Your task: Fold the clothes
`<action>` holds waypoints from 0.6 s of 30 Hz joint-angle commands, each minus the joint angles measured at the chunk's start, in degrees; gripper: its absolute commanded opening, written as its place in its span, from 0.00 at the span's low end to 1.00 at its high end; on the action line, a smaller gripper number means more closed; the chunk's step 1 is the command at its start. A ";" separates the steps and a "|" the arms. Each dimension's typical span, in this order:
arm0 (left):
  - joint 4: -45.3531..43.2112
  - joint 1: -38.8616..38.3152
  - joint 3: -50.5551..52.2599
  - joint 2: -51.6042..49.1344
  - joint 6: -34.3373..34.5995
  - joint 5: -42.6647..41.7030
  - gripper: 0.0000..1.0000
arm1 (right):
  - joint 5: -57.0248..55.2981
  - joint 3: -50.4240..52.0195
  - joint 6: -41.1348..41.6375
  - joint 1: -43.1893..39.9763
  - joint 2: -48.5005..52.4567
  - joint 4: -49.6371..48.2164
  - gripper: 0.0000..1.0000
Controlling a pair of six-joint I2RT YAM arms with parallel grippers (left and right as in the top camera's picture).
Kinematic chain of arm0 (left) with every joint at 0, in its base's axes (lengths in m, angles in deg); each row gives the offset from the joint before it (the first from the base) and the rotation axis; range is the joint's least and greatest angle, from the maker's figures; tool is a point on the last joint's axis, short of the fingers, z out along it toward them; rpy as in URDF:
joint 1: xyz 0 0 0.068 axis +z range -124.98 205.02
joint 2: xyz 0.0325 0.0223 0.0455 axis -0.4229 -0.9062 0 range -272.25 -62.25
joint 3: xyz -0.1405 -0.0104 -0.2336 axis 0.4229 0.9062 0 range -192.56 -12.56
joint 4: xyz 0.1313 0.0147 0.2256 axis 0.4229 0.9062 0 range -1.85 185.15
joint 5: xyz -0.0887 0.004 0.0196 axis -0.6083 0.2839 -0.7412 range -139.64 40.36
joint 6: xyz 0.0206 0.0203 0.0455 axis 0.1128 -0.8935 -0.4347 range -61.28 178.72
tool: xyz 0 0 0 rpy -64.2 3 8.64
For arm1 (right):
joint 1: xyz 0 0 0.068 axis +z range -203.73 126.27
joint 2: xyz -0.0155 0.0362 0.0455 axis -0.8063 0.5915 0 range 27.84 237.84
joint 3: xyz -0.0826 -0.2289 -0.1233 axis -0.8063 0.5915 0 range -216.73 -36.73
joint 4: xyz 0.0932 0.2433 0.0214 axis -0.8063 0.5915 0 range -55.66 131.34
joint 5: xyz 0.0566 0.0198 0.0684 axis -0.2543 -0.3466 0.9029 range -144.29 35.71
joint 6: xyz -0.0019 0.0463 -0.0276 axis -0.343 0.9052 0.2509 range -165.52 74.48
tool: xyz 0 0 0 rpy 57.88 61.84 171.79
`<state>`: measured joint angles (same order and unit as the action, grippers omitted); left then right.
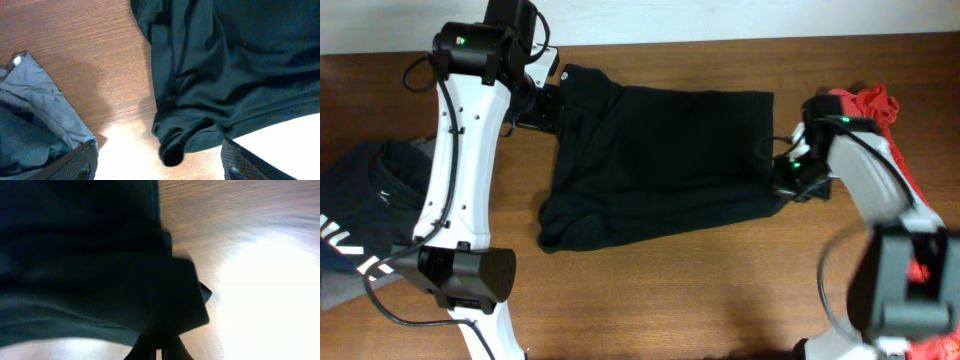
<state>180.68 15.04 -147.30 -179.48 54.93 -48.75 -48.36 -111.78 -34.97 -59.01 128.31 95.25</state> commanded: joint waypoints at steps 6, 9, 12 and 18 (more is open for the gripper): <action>-0.09 0.31 -0.26 0.35 0.28 0.57 0.79 | -12.70 -0.33 5.16 -0.42 -15.45 13.22 0.04; 0.85 0.31 -0.26 0.35 0.28 0.59 0.79 | -12.66 -0.31 6.01 -0.44 -15.80 16.90 0.04; 3.50 0.42 -0.26 0.35 0.33 2.99 0.79 | -12.63 0.31 7.39 -0.42 -15.67 18.43 0.04; 4.20 1.73 -0.26 2.43 0.59 2.89 0.79 | -12.66 2.43 8.00 -0.42 -15.67 18.21 0.05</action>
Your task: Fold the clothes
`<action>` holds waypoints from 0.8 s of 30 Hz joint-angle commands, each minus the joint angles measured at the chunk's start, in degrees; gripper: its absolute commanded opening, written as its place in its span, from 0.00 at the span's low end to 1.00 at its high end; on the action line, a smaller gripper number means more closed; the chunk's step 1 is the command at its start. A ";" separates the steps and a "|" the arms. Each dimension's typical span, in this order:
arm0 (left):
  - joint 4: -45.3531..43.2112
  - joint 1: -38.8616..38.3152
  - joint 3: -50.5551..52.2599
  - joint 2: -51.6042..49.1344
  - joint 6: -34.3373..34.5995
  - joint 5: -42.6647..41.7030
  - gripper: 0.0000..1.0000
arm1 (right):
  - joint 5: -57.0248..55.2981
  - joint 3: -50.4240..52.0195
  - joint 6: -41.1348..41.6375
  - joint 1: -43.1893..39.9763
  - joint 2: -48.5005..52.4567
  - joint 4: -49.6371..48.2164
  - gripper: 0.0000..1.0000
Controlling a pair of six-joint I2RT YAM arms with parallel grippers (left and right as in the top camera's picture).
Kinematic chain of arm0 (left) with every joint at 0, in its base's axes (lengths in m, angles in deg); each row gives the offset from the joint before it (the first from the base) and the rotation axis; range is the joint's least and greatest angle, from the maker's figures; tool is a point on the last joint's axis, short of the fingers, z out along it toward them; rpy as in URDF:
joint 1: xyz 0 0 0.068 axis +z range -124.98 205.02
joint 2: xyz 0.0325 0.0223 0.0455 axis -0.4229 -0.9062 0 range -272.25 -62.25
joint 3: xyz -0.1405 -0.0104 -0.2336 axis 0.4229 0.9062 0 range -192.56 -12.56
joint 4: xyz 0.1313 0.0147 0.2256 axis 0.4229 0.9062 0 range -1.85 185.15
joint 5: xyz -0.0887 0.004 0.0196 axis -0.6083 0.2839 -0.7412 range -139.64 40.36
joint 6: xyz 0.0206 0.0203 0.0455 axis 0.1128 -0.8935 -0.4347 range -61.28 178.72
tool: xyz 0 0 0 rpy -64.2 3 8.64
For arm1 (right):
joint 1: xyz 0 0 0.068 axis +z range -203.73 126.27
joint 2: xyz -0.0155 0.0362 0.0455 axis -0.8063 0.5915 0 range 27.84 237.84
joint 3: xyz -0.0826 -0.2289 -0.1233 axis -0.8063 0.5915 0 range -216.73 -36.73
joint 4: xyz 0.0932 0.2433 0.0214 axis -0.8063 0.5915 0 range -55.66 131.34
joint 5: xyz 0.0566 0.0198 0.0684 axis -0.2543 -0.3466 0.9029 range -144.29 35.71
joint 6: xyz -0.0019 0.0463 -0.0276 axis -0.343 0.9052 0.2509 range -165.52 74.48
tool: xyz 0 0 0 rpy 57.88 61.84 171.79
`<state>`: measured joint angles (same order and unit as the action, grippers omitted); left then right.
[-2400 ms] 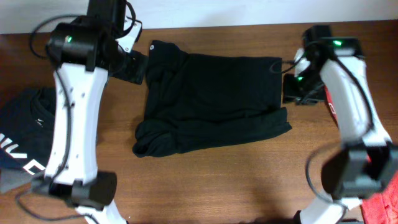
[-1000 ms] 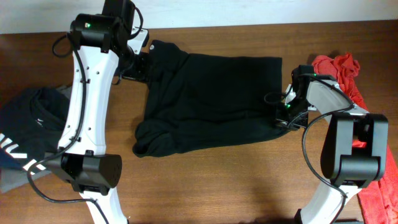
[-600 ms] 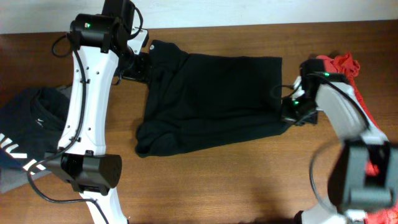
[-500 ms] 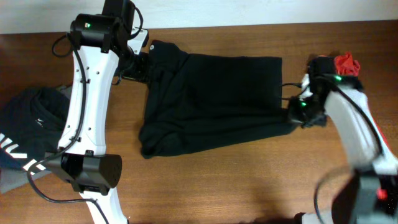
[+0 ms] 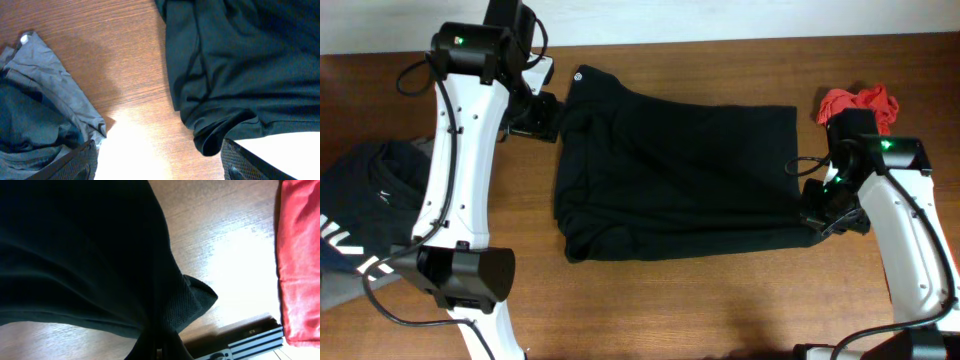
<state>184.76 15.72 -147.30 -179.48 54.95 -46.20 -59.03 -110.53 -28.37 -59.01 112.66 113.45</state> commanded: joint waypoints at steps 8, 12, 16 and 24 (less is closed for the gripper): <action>0.11 2.36 1.27 8.59 0.83 -2.84 0.78 | -1.55 2.03 1.40 -0.42 -0.02 -2.03 0.04; 0.11 2.40 10.54 12.94 1.90 -2.91 0.79 | -1.53 2.03 1.40 -0.42 -0.02 -3.17 0.04; -0.50 2.38 24.02 14.40 2.29 -9.49 0.79 | -1.53 2.03 1.38 -0.42 -0.02 -4.39 0.05; -16.09 2.23 52.72 14.38 2.73 -24.85 0.79 | -1.55 2.03 1.38 -0.42 -0.02 -5.27 0.05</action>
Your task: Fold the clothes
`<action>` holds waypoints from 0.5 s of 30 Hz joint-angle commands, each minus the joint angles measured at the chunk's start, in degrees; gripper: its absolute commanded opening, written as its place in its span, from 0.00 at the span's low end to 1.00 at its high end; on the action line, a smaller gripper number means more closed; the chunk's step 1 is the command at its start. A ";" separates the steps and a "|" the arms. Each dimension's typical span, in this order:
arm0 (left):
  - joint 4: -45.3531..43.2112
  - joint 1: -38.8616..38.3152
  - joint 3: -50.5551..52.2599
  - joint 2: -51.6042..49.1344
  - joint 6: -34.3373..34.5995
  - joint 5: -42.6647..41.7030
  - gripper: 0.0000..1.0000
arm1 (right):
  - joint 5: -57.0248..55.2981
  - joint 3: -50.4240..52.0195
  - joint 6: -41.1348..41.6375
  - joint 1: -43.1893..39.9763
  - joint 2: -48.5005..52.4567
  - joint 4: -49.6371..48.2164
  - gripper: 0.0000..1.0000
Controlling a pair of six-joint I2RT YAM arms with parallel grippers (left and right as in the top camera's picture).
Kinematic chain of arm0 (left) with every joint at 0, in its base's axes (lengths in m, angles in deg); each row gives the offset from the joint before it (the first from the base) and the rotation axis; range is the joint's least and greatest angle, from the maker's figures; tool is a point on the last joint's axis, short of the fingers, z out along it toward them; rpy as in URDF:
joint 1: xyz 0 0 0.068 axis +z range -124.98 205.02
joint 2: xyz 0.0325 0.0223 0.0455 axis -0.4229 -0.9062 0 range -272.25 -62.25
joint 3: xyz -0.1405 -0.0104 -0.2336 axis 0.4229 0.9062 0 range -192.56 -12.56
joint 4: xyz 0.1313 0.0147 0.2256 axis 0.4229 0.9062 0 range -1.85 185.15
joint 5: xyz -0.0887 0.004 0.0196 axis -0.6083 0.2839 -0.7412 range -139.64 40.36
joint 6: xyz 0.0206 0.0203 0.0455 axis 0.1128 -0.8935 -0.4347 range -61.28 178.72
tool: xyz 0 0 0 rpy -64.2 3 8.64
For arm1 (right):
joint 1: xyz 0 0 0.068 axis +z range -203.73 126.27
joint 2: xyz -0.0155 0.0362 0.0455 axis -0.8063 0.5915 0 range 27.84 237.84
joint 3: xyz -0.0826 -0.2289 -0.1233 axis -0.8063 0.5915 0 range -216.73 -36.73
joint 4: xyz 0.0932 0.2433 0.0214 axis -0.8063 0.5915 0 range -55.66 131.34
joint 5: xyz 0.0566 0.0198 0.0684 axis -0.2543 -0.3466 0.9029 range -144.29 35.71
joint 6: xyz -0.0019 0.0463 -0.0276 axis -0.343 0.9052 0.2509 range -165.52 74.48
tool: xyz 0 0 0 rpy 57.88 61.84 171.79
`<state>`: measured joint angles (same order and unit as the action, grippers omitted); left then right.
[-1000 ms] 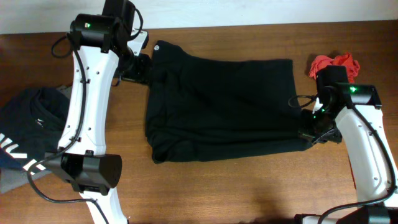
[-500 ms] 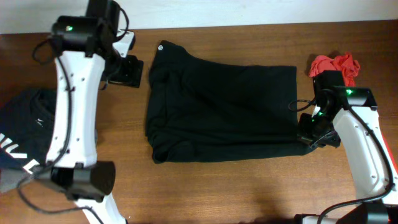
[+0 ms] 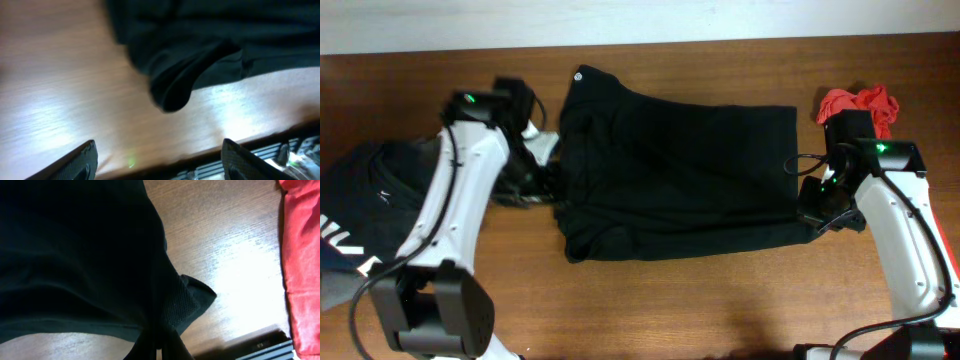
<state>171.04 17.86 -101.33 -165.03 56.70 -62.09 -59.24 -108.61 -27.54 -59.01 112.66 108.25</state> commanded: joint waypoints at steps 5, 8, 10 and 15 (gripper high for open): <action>-10.27 0.31 18.40 -0.07 2.91 -12.85 0.71 | -1.33 0.11 0.55 -0.42 -0.02 -0.28 0.05; -13.11 0.28 22.45 -0.07 2.89 -12.85 0.58 | -1.33 0.11 0.52 -0.42 -0.02 -0.68 0.05; -15.17 0.31 25.09 -0.07 2.89 -12.79 0.55 | -1.33 0.11 0.55 -0.42 -0.02 -0.87 0.05; -21.44 0.33 29.99 -0.17 4.26 -11.56 0.34 | -1.33 0.11 0.55 -0.42 -0.02 -0.87 0.05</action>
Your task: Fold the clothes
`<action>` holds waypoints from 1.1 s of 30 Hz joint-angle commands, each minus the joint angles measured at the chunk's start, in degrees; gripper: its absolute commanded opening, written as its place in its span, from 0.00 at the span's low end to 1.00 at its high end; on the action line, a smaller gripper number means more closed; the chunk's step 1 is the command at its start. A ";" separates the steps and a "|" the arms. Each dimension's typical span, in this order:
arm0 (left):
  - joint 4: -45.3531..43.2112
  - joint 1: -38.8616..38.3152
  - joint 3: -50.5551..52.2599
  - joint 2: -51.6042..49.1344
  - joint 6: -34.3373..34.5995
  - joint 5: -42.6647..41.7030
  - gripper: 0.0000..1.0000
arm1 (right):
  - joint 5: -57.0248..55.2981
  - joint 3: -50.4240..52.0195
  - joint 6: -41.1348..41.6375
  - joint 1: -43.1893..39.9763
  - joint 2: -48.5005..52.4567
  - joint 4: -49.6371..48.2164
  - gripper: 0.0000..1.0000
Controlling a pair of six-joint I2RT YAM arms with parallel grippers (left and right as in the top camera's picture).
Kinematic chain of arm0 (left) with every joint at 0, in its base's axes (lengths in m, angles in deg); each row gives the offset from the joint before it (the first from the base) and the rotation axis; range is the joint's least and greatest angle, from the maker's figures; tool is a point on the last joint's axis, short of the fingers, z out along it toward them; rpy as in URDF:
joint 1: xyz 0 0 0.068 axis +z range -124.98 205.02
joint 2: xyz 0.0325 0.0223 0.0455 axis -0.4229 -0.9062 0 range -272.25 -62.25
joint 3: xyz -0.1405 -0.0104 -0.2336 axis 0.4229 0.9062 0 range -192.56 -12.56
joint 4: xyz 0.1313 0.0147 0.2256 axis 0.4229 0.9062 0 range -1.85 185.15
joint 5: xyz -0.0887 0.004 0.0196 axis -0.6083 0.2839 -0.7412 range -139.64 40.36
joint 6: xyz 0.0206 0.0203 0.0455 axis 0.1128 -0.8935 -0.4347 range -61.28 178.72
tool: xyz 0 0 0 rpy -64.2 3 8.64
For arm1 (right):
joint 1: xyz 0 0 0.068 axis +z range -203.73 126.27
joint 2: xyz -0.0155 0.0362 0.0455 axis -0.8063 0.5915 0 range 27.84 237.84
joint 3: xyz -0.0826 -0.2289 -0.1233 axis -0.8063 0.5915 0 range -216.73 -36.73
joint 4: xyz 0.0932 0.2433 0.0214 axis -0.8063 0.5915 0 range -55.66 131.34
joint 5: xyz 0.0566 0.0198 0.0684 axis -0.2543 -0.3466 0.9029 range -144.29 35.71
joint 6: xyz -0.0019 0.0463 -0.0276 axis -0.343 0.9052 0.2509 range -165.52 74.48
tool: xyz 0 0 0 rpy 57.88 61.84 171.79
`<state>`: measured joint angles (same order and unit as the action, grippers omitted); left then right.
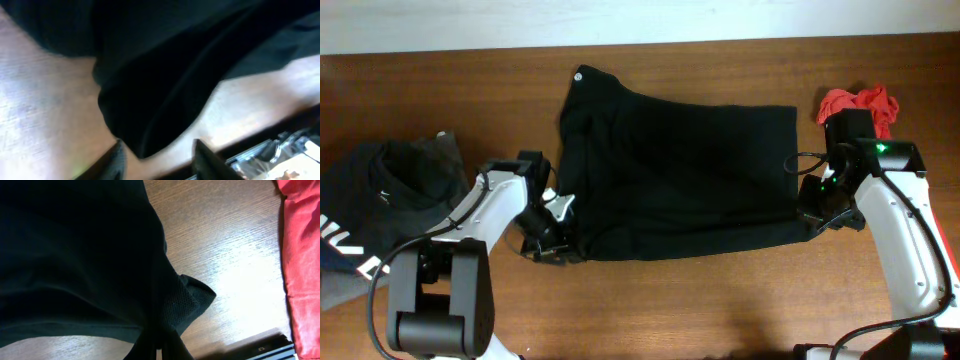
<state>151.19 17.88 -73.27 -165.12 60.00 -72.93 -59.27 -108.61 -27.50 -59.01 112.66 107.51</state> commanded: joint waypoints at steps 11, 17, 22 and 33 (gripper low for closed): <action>3.56 0.28 2.54 0.87 2.56 -4.37 0.01 | -1.33 0.11 0.50 -0.42 -0.02 -0.79 0.05; 1.51 1.11 1.92 7.08 3.13 -3.93 0.00 | -1.36 0.11 0.48 -0.42 -0.02 -0.87 0.05; 8.74 2.71 1.36 14.14 4.74 -4.85 0.00 | -1.36 0.11 0.48 -0.42 -0.02 -0.94 0.05; 26.69 2.64 1.42 22.16 4.85 -4.28 0.00 | -2.45 0.11 0.28 -0.44 -0.02 -0.50 0.06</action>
<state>175.30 20.33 -71.06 -144.64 64.42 -76.73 -59.48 -108.61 -27.52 -59.01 112.66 106.81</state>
